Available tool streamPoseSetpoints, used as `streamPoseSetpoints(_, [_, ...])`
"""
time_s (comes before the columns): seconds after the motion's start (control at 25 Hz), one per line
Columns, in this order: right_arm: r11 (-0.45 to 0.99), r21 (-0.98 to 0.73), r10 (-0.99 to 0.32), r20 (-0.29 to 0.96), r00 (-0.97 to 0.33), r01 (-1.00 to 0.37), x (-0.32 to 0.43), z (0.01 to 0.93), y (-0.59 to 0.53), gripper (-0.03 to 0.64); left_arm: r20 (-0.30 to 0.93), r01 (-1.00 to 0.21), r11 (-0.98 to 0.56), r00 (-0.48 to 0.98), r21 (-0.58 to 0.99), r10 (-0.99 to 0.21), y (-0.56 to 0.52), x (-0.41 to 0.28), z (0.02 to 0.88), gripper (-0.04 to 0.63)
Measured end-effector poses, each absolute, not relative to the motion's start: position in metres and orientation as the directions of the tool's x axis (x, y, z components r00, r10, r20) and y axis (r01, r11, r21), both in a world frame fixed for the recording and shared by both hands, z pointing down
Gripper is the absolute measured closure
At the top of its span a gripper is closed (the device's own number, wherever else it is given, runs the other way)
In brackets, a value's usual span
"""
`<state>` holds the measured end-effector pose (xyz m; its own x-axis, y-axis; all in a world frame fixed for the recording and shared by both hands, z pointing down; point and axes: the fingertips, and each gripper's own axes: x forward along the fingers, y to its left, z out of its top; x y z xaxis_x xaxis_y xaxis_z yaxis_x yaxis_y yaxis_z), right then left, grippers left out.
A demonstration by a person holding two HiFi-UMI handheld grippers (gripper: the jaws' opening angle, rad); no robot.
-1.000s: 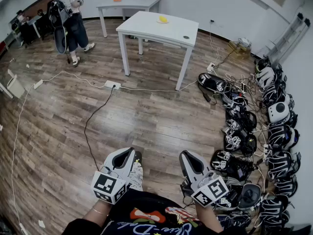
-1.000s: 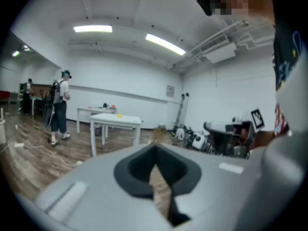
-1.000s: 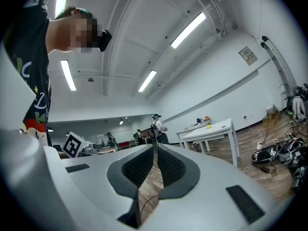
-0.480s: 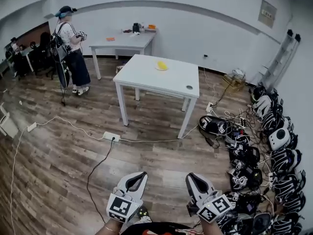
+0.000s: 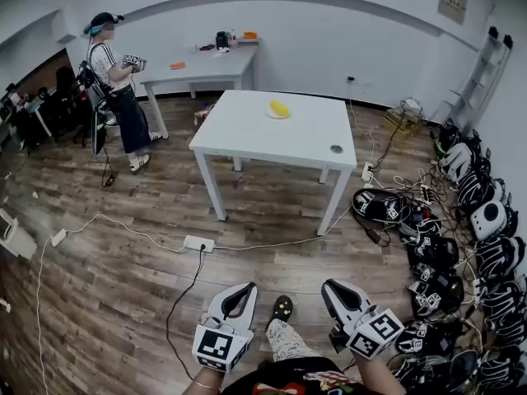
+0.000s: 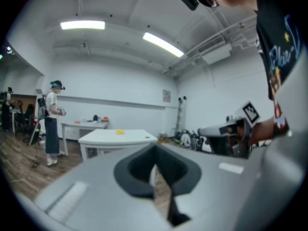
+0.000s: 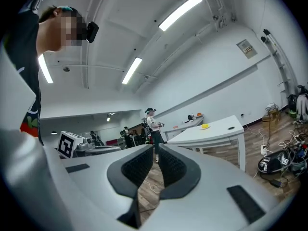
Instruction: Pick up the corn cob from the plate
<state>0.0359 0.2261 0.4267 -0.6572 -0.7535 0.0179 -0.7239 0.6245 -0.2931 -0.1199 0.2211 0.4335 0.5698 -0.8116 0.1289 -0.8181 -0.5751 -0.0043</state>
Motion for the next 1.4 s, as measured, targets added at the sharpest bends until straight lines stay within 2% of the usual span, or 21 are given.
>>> streamPoseSetpoints(0.24, [0.614, -0.325, -0.761, -0.003, -0.648, -0.719, 0.04, 0.43, 0.084, 0.598, 0.17, -0.84, -0.542, 0.539, 0.035, -0.825, 0.096, -0.125, 0.439, 0.597])
streamPoseSetpoints(0.4, [0.653, -0.314, -0.743, -0.092, -0.663, -0.689, 0.046, 0.398, -0.027, 0.598, 0.17, -0.846, -0.532, 0.523, -0.015, -0.835, -0.013, -0.117, 0.416, 0.597])
streamPoseSetpoints(0.56, [0.704, -0.287, -0.707, -0.21, -0.675, -0.649, 0.059, 0.355, -0.087, 0.6, 0.133, -0.834, -0.551, 0.543, -0.024, -0.829, -0.072, -0.101, 0.401, 0.597])
streamPoseSetpoints(0.64, [0.717, -0.238, -0.697, -0.228, -0.68, -0.655, 0.06, 0.341, -0.115, 0.598, 0.129, -0.834, -0.548, 0.538, -0.058, -0.833, -0.102, -0.098, 0.396, 0.597])
streamPoseSetpoints(0.76, [0.713, -0.227, -0.7, -0.173, -0.693, -0.663, 0.052, 0.35, -0.16, 0.598, 0.151, -0.839, -0.537, 0.522, -0.085, -0.839, -0.147, -0.103, 0.398, 0.597])
streamPoseSetpoints(0.96, [0.691, -0.302, -0.708, -0.101, -0.699, -0.657, 0.034, 0.384, -0.233, 0.598, 0.169, -0.816, -0.575, 0.56, -0.056, -0.811, -0.235, -0.107, 0.405, 0.597])
streamPoseSetpoints(1.12, [0.693, -0.263, -0.706, -0.062, -0.705, -0.671, 0.023, 0.393, -0.287, 0.598, 0.116, -0.776, -0.63, 0.623, -0.032, -0.773, -0.307, -0.104, 0.409, 0.597])
streamPoseSetpoints(1.4, [0.611, -0.199, -0.776, 0.04, -0.629, -0.766, -0.002, 0.402, -0.457, 0.586, 0.068, -0.696, -0.717, 0.714, -0.031, -0.696, -0.482, -0.11, 0.399, 0.597])
